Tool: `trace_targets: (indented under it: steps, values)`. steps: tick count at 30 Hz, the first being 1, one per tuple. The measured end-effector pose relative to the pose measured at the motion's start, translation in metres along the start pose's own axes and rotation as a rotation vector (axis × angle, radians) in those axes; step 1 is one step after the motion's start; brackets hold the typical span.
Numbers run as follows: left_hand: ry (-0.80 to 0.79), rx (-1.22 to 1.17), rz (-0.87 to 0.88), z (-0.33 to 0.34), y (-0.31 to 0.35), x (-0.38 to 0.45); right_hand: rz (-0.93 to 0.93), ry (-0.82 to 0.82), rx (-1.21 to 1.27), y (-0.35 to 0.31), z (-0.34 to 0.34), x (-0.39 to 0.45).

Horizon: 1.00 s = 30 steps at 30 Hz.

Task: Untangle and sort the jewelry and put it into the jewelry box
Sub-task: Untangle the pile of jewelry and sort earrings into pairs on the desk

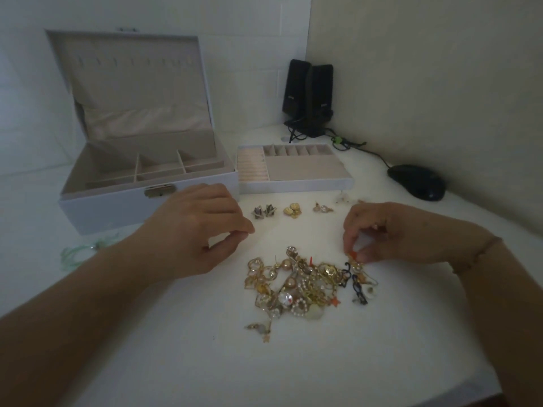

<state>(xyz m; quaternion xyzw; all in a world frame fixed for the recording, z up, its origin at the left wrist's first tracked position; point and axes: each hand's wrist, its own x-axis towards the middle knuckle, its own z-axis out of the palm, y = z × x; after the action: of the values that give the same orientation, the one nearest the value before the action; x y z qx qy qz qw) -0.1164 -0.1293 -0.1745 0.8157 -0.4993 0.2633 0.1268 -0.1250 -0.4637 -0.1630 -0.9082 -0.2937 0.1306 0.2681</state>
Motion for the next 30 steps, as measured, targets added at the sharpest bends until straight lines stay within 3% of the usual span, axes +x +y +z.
trace_targets:
  steps: [12, 18, 25, 30]
  values:
    - [0.003, 0.002, 0.008, 0.003, 0.003, 0.0, -0.002, 0.1, -0.015, 0.002, 0.004, 0.001]
    - [-0.005, 0.0, 0.012, 0.003, 0.004, 0.001, -0.042, 0.058, -0.052, 0.001, 0.006, -0.001]
    - [-0.031, -0.081, 0.018, 0.004, 0.009, 0.001, -0.218, 0.162, 0.225, -0.002, 0.0, -0.005]
    - [-0.044, -0.101, 0.027, 0.007, 0.013, 0.002, -0.326, 0.257, 0.555, -0.005, 0.005, 0.0]
